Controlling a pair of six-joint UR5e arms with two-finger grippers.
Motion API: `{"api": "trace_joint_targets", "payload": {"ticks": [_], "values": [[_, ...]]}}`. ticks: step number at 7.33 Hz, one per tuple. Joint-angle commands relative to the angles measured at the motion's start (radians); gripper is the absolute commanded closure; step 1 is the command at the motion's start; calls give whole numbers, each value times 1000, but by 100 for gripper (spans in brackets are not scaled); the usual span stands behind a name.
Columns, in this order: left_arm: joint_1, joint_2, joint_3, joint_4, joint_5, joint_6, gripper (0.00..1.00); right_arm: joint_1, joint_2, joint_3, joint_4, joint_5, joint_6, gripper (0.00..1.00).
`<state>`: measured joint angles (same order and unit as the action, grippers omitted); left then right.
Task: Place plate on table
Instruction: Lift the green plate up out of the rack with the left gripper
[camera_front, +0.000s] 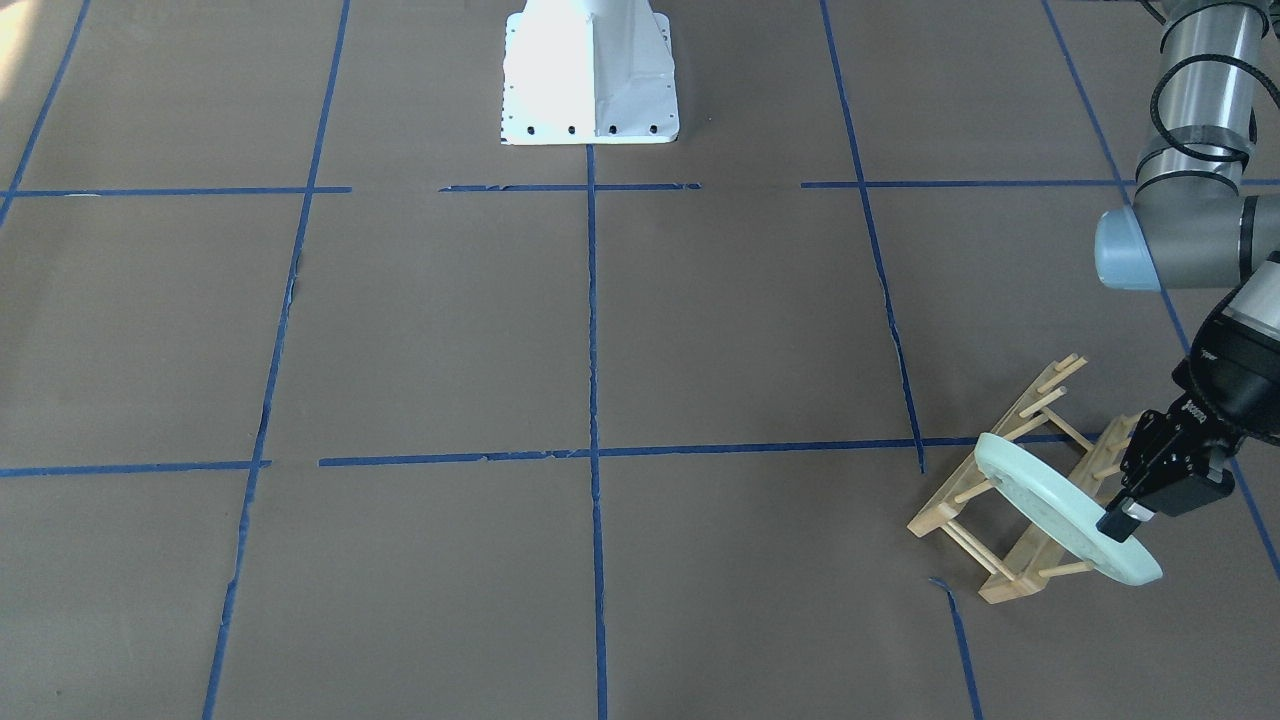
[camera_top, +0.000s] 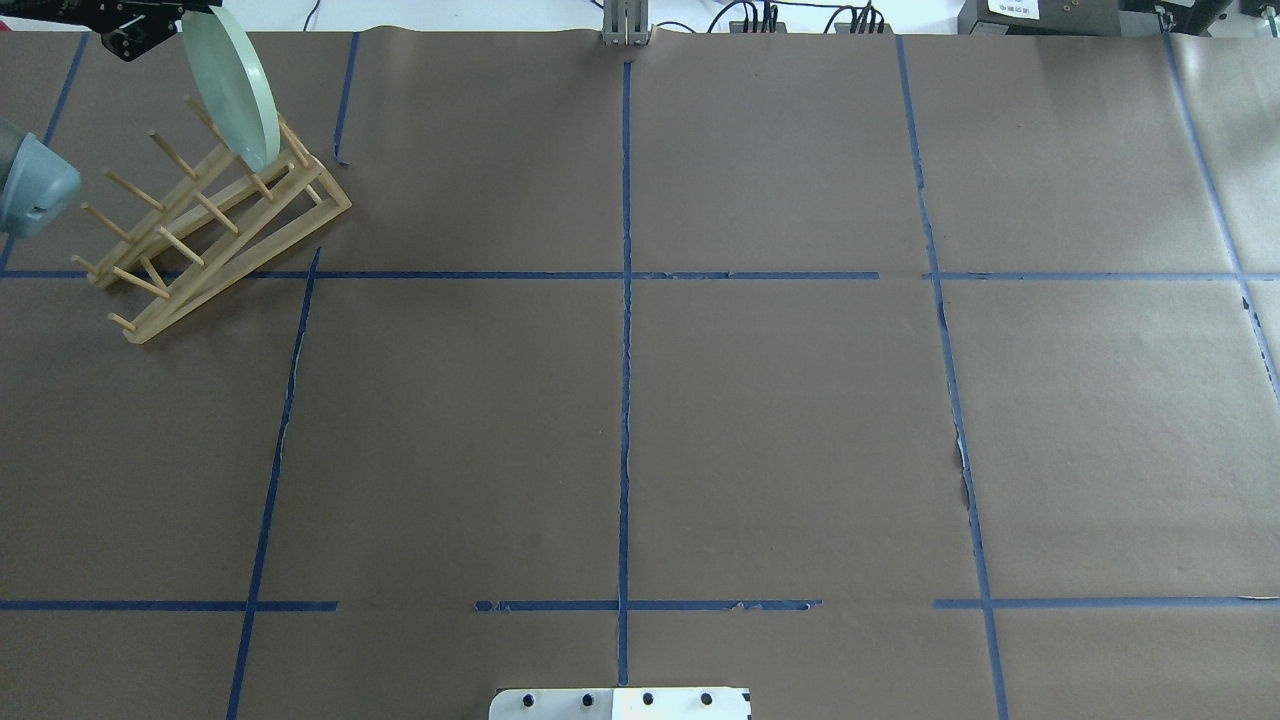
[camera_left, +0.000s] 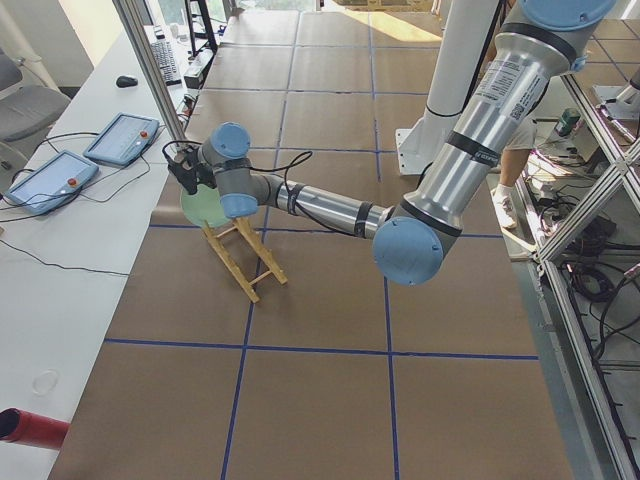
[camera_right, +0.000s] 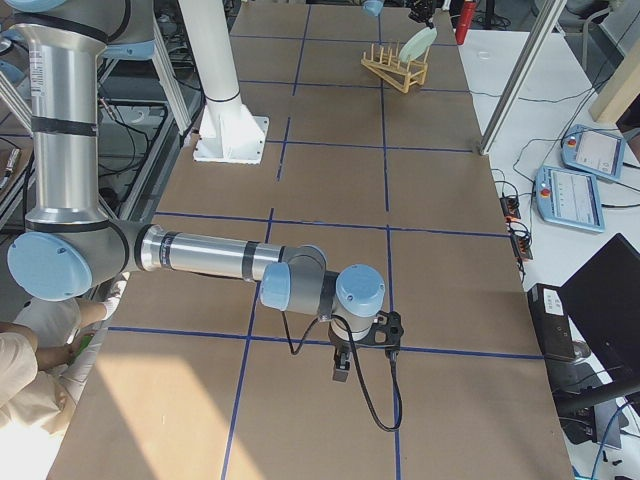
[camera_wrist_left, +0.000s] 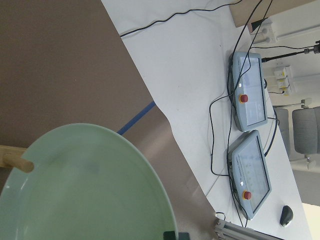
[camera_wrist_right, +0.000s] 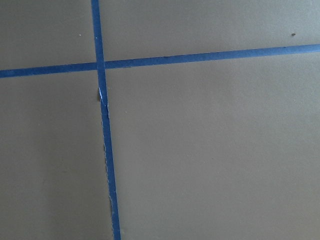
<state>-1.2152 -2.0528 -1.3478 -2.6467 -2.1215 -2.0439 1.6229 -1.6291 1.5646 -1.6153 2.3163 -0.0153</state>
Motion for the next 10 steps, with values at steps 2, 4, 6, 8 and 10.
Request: {"api": "trace_joint_targets", "payload": {"ticks": [2, 4, 6, 8, 10], "values": [[-87, -70, -131, 14, -15, -114, 100, 0, 0, 0, 0, 0, 0, 0], [-40, -162, -157, 193, -18, -90, 100, 0, 0, 0, 0, 0, 0, 0], [92, -290, -198, 624, -9, 124, 100, 0, 0, 0, 0, 0, 0, 0], [257, -393, -214, 1049, 82, 343, 100, 0, 0, 0, 0, 0, 0, 0], [496, -469, -200, 1464, 314, 505, 100, 0, 0, 0, 0, 0, 0, 0]]}}
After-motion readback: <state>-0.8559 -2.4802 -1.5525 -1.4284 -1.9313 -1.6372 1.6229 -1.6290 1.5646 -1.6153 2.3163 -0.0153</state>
